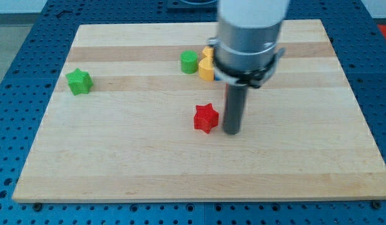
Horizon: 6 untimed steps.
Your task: Push red star towards bottom left
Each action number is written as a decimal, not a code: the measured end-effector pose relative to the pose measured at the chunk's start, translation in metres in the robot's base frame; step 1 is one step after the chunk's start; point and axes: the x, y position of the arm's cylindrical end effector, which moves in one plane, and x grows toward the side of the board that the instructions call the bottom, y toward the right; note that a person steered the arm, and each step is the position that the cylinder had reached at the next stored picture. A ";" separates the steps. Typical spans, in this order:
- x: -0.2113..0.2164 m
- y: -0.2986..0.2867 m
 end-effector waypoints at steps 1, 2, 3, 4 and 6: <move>0.003 -0.044; 0.003 -0.009; -0.003 0.039; -0.022 0.039; -0.028 -0.038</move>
